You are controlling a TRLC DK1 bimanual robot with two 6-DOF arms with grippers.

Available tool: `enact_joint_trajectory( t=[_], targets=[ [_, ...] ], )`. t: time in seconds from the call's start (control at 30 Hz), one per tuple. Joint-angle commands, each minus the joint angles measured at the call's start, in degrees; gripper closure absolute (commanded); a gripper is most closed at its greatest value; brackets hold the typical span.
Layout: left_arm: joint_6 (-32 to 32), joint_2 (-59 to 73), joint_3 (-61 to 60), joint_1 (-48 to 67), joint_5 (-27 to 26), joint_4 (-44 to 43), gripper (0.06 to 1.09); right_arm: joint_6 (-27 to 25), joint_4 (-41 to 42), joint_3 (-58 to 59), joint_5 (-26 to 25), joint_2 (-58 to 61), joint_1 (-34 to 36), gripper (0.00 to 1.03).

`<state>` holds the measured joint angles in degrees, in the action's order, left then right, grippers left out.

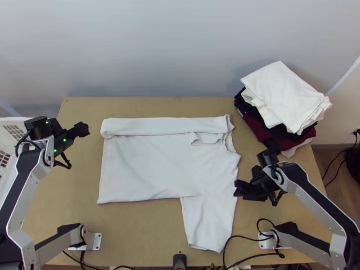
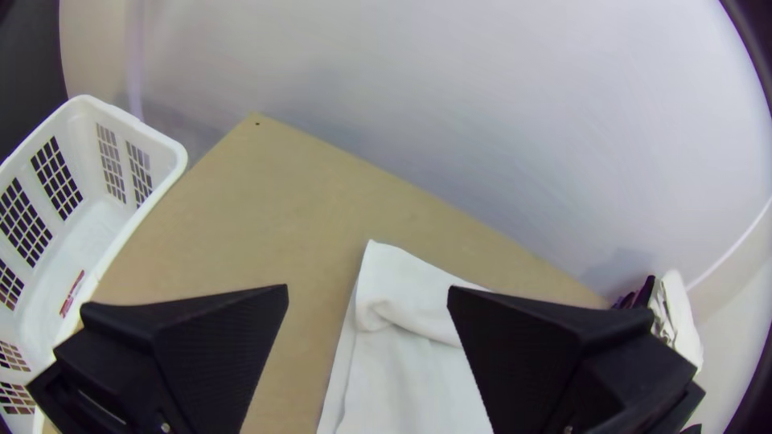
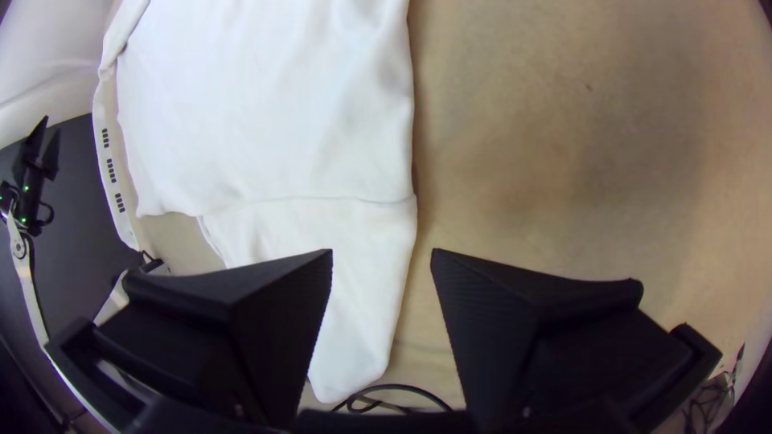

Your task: Fold the t-shirt

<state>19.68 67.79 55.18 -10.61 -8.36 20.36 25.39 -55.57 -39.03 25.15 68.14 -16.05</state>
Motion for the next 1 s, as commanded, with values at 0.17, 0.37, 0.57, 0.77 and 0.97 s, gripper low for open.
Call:
enact_joint_trajectory(
  t=[0.17,0.37,0.57,0.77,0.97],
  targets=[
    [-0.43,-3.19,-3.23,-0.55,0.45,1.00,0.12,-3.77,4.16,4.84,0.96,4.02,1.90,0.75],
    [-0.43,-4.07,-3.67,-0.99,0.45,1.44,0.12,-5.17,5.91,5.28,1.22,6.74,2.26,0.75],
    [-1.23,-4.51,-3.67,-1.25,0.45,2.14,0.12,-5.08,7.23,5.19,2.01,8.50,1.20,0.75],
    [-7.73,-5.65,-3.50,-0.90,-0.78,6.62,0.12,-4.82,10.57,5.72,2.71,8.59,-0.82,0.79],
    [-25.66,-6.00,-4.29,-1.25,-6.93,20.95,0.12,-5.35,13.47,6.68,2.54,7.36,-0.56,1.00]
  ],
)
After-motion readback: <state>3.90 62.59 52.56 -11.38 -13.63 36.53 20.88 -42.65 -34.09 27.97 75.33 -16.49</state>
